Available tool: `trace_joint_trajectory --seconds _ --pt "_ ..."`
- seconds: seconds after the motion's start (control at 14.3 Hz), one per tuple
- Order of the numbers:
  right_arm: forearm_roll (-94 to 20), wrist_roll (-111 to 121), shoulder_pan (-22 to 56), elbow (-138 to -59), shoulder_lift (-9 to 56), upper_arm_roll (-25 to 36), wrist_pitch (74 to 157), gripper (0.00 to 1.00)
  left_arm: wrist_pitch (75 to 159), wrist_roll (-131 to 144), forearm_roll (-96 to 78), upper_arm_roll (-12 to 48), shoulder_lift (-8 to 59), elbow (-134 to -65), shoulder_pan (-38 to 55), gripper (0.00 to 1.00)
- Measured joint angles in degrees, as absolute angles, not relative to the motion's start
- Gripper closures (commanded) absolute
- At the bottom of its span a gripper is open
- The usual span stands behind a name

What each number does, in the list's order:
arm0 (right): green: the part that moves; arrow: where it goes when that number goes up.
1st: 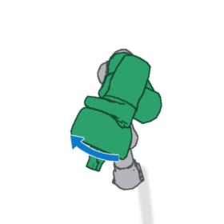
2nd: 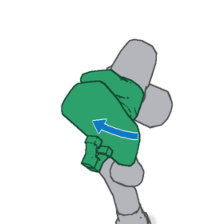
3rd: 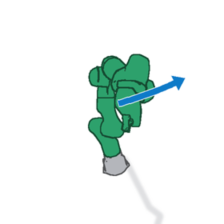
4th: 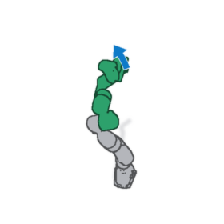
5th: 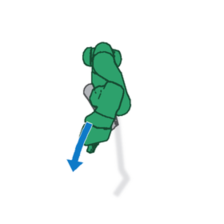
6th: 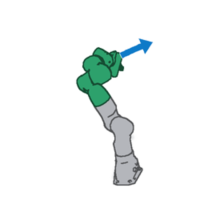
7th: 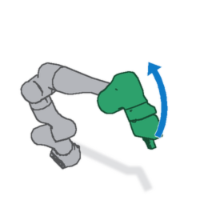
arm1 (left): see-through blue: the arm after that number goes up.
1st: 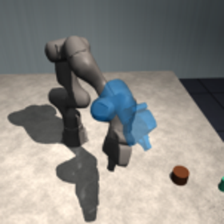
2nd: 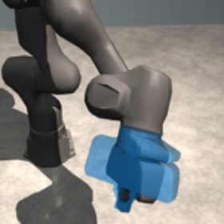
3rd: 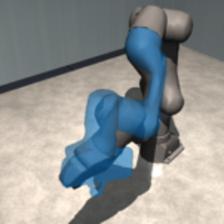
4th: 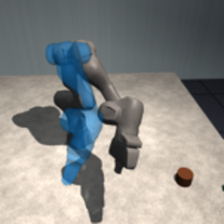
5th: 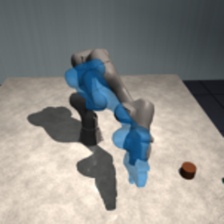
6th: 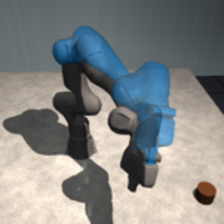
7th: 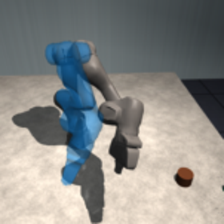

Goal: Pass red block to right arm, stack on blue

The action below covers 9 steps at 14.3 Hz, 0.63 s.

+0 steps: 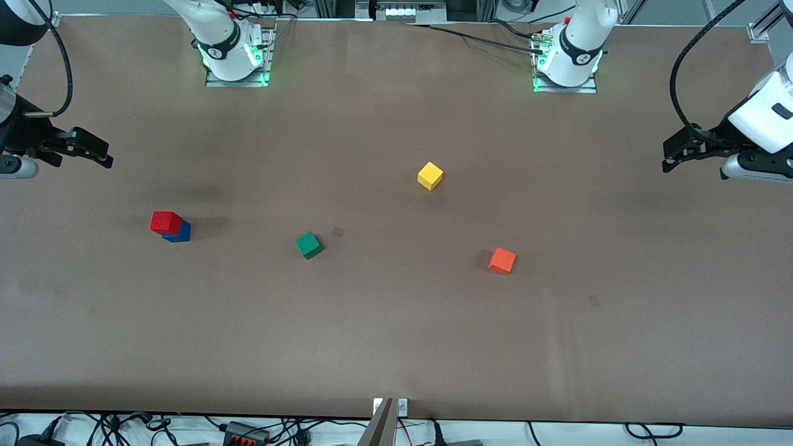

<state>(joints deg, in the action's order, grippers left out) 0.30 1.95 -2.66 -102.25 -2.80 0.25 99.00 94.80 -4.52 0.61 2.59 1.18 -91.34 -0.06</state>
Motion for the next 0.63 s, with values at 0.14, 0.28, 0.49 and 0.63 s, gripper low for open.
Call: trace_joint_trajectory --seconds 0.14,0.28,0.49,0.63 --pt "0.3 1.94 -2.66 -103.08 -3.86 0.25 99.1 0.0 94.79 -4.52 0.61 2.57 1.18 -91.34 -0.07 0.0" --pt "0.3 1.94 -2.67 -103.12 -4.24 0.25 99.18 0.0 94.77 -4.52 0.61 2.57 1.18 -91.34 -0.07 0.0" --pt "0.3 1.94 -2.68 -103.13 -4.26 0.25 99.43 0.0 94.74 -4.52 0.61 2.54 1.18 -91.34 -0.07 0.0" --pt "0.3 1.93 -2.68 -103.13 -4.26 0.22 99.79 0.0 94.74 -4.52 0.61 2.52 1.18 -91.34 -0.08 0.0"
